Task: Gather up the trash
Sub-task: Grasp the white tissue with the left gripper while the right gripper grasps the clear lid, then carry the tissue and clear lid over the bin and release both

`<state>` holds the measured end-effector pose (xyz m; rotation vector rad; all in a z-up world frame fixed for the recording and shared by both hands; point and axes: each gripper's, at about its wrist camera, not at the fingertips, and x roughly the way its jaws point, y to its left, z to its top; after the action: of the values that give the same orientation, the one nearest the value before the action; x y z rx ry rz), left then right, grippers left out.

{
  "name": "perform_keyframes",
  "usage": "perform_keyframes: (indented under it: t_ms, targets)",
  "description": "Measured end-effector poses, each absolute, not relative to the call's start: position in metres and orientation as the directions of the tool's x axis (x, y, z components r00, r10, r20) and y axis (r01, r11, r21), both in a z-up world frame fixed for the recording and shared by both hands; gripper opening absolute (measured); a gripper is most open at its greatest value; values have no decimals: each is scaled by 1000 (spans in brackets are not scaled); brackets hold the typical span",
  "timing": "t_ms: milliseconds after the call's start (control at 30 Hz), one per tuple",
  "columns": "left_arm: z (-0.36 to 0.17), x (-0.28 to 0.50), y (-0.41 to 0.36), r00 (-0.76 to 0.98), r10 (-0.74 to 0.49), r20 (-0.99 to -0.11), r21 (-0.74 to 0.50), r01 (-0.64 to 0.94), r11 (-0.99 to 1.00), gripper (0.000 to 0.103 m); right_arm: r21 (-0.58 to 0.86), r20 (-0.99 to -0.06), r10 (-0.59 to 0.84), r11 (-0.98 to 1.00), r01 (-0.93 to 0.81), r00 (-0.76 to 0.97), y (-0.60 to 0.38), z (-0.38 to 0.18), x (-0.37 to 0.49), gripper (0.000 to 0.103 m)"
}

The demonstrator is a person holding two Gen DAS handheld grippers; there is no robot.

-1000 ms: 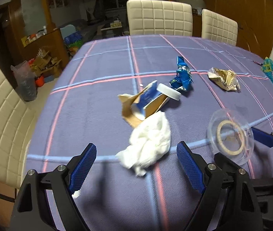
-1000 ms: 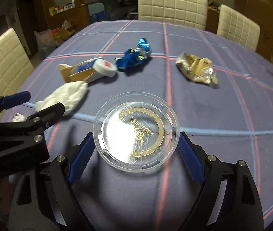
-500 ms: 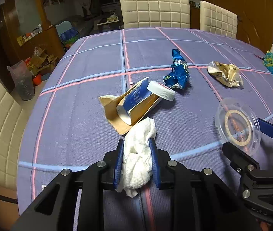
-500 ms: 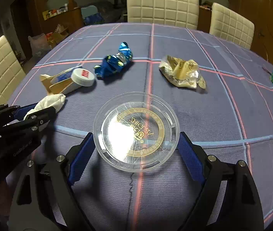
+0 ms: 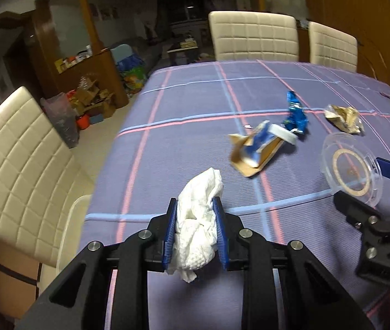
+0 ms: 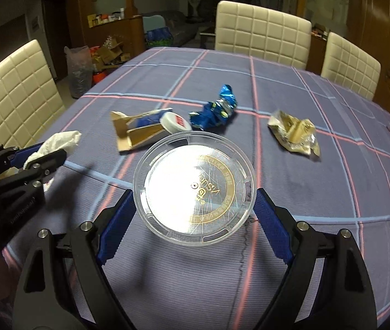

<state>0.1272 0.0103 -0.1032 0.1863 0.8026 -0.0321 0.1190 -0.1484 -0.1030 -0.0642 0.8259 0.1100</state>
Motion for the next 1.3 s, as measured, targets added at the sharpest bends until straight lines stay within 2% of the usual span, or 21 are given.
perform_keyframes:
  t_ms: [967,1300]
  targets:
    - [-102,92,112,714,177,-677,158,-93,983,25,-99,-720,139,949,-298,680,-44,-87,116,85]
    - [-98,85,154,711,213,-670,127,-174,977,25,-145,-698,165,920,-363,697,0,-76,112,85]
